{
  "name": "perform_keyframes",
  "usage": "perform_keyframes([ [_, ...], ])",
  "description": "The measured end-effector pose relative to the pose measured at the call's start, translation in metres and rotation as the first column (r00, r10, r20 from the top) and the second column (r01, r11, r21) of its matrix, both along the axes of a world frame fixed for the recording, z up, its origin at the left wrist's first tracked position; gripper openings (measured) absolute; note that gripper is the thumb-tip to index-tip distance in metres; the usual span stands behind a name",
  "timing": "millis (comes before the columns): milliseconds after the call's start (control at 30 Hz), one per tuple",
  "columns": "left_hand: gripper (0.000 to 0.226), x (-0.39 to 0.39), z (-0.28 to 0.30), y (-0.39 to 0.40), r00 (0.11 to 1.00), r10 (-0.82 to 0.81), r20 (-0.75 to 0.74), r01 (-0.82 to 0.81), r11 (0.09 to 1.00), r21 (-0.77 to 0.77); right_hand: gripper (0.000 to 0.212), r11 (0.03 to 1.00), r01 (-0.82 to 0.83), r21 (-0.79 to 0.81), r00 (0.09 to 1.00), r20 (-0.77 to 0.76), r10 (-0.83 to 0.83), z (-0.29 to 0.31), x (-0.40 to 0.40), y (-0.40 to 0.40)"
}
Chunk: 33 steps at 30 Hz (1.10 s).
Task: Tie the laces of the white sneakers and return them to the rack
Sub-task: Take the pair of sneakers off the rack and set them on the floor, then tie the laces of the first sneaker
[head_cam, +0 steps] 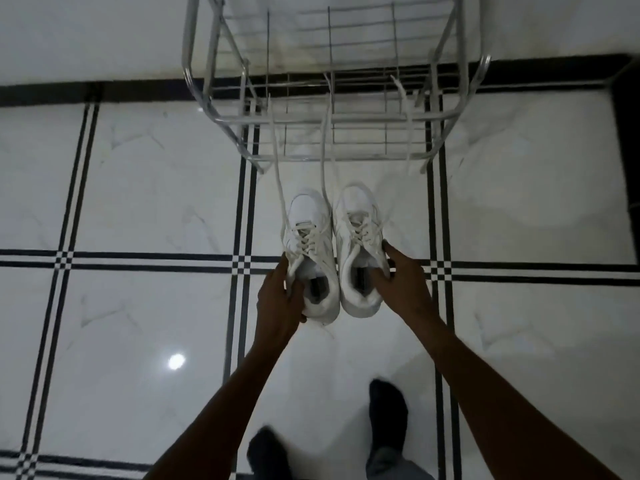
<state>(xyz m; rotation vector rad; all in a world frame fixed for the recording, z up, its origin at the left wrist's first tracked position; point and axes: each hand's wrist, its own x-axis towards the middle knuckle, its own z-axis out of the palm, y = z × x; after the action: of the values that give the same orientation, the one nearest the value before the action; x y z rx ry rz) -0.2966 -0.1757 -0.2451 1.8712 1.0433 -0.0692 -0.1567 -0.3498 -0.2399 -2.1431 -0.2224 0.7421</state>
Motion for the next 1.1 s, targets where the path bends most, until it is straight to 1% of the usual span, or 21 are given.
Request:
perform_keyframes([
  [33, 0.05, -0.004, -0.014, -0.002, 1.0, -0.01, -0.008, 0.01, 1.0, -0.013, 0.049, 1.0, 0.003, -0.028, 1.0, -0.009, -0.004, -0.013, -0.004, -0.001],
  [133, 0.051, -0.024, -0.078, -0.007, 0.997, -0.051, -0.052, 0.052, 0.999, 0.014, 0.045, 0.996, 0.021, -0.09, 1.0, -0.002, -0.021, -0.08, -0.027, -0.004],
  [233, 0.054, -0.046, -0.151, -0.01, 0.996, -0.079, -0.03, 0.08, 0.996, 0.039, 0.049, 0.988, 0.044, -0.145, 0.999, 0.011, -0.042, -0.151, -0.049, -0.005],
  [300, 0.061, -0.057, -0.193, -0.012, 0.996, -0.08, -0.032, 0.081, 0.996, 0.045, 0.052, 0.983, 0.053, -0.177, 0.999, 0.002, -0.053, -0.19, -0.059, -0.009],
  [367, 0.068, -0.067, -0.219, -0.015, 0.997, -0.07, -0.035, 0.072, 0.997, 0.035, 0.053, 0.981, 0.055, -0.188, 0.998, 0.0, -0.056, -0.216, -0.066, -0.017],
  [433, 0.068, -0.08, -0.239, -0.022, 0.998, -0.052, -0.021, 0.052, 0.998, 0.037, 0.054, 0.982, 0.047, -0.185, 0.999, 0.025, -0.043, -0.237, -0.079, -0.024],
  [467, 0.066, -0.083, -0.245, -0.023, 0.998, -0.055, -0.029, 0.056, 0.997, 0.045, 0.054, 0.979, 0.05, -0.199, 0.997, 0.074, -0.036, -0.241, -0.085, -0.026],
  [533, 0.058, -0.088, -0.246, -0.026, 0.998, -0.041, -0.049, 0.044, 0.997, 0.067, 0.053, 0.972, 0.091, -0.216, 0.967, 0.251, -0.035, -0.236, -0.102, -0.029],
  [567, 0.054, -0.09, -0.244, -0.026, 0.999, -0.018, -0.049, 0.022, 0.997, 0.078, 0.048, 0.974, 0.091, -0.205, 0.938, 0.347, -0.015, -0.23, -0.109, -0.027],
  [600, 0.051, -0.092, -0.243, -0.025, 1.0, -0.002, -0.02, 0.004, 0.997, 0.081, 0.039, 0.981, 0.065, -0.185, 0.905, 0.424, 0.02, -0.222, -0.116, -0.021],
  [633, 0.05, -0.092, -0.242, -0.024, 1.0, 0.001, 0.013, -0.002, 0.997, 0.078, 0.028, 0.986, 0.015, -0.165, 0.888, 0.456, 0.062, -0.217, -0.12, -0.014],
  [667, 0.049, -0.091, -0.241, -0.022, 0.999, -0.001, 0.052, -0.003, 0.997, 0.081, 0.019, 0.989, -0.045, -0.139, 0.889, 0.446, 0.103, -0.213, -0.122, -0.005],
  [700, 0.049, -0.09, -0.239, -0.018, 0.996, -0.01, 0.087, 0.003, 0.997, 0.079, 0.017, 0.986, -0.113, -0.123, 0.903, 0.402, 0.153, -0.214, -0.125, 0.008],
  [767, 0.045, -0.087, -0.238, -0.013, 0.988, -0.012, 0.151, 0.003, 0.998, 0.056, 0.022, 0.96, -0.215, -0.177, 0.916, 0.304, 0.262, -0.219, -0.126, 0.033],
  [833, 0.036, -0.084, -0.242, -0.007, 0.979, 0.011, 0.201, -0.017, 1.0, 0.024, 0.03, 0.945, -0.242, -0.22, 0.922, 0.252, 0.295, -0.23, -0.123, 0.053],
  [900, 0.029, -0.082, -0.247, -0.003, 0.97, 0.035, 0.241, -0.035, 0.999, -0.006, 0.03, 0.952, -0.212, -0.221, 0.935, 0.237, 0.263, -0.24, -0.12, 0.063],
  [967, 0.026, -0.081, -0.253, 0.005, 0.966, 0.032, 0.257, -0.029, 0.999, -0.015, 0.025, 0.971, -0.159, -0.176, 0.957, 0.214, 0.196, -0.246, -0.116, 0.069],
  [1033, 0.024, -0.075, -0.256, 0.011, 0.968, 0.016, 0.252, -0.007, 0.999, -0.038, 0.026, 0.991, -0.088, -0.103, 0.986, 0.134, 0.102, -0.246, -0.11, 0.07],
  [1100, 0.02, -0.072, -0.258, 0.016, 0.963, 0.0, 0.269, -0.006, 1.0, 0.019, 0.026, 0.999, -0.032, -0.033, 0.998, 0.06, 0.033, -0.247, -0.11, 0.075],
])
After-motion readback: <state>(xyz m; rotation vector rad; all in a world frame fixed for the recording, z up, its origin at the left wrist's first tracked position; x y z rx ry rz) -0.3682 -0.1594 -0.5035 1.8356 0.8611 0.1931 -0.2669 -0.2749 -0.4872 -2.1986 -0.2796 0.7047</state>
